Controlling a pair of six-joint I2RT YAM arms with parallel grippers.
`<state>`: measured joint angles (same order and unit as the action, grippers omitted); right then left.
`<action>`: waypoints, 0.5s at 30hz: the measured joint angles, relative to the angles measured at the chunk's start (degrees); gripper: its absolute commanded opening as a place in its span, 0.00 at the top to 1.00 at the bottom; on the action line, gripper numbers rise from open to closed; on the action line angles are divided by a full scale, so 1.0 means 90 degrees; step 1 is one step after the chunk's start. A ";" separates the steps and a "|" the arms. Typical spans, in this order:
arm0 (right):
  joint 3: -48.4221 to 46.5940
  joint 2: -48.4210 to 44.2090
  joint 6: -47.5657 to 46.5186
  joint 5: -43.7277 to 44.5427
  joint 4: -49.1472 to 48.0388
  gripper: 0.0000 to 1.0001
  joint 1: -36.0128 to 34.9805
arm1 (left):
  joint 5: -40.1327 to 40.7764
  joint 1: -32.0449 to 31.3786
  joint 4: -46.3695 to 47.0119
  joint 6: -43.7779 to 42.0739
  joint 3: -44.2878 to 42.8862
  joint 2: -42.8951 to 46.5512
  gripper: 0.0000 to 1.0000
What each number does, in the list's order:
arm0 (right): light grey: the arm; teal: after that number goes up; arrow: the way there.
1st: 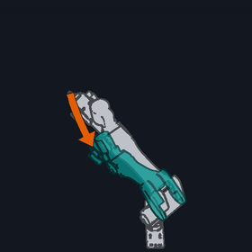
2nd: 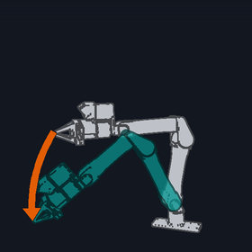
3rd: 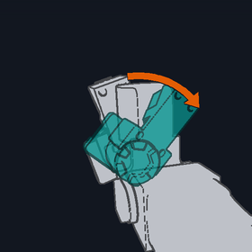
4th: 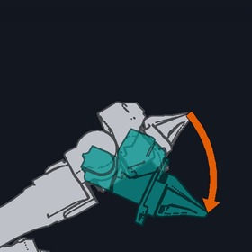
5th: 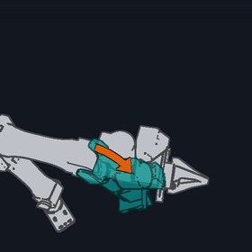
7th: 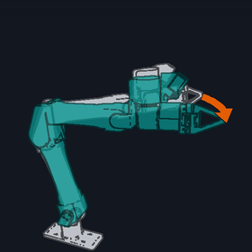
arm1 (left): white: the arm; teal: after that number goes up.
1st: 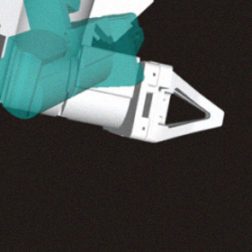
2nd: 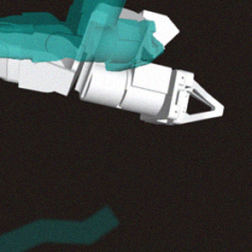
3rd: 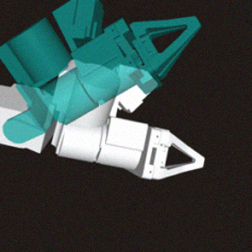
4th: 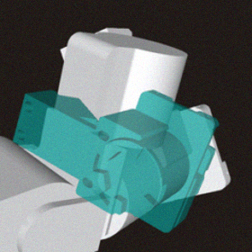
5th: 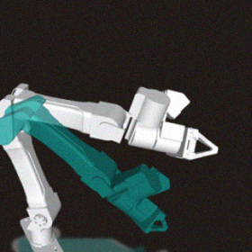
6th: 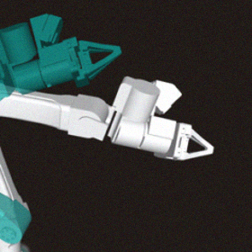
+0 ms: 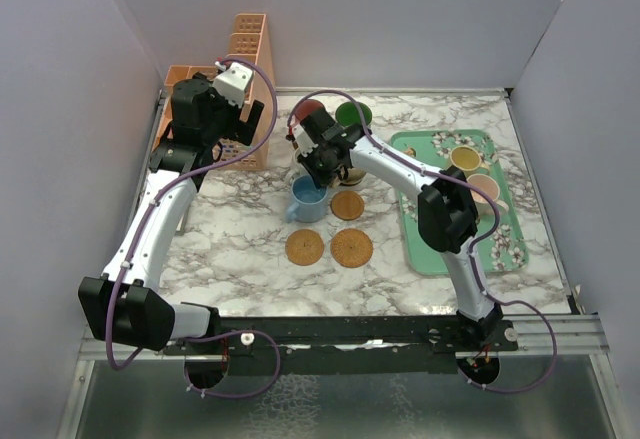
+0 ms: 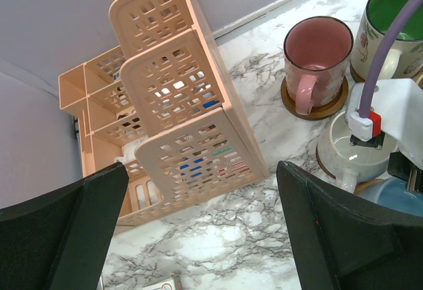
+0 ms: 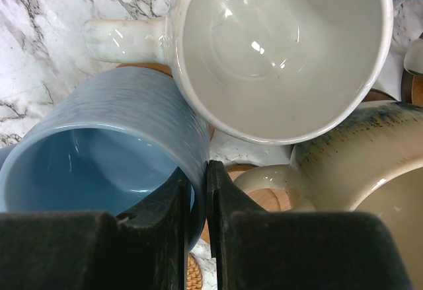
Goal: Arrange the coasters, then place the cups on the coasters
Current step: Place the cup on the coaster.
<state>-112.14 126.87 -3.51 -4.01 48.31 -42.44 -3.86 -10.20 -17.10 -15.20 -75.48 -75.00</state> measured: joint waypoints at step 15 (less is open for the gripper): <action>-0.0158 0.0000 0.0032 0.0097 0.0034 0.99 -0.0024 | -0.0075 0.0000 -0.0015 -0.0029 0.0002 0.0068 0.01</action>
<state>-113.56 126.87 -3.22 -3.14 48.62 -42.65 -4.54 -10.20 -17.23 -15.46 -75.46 -74.39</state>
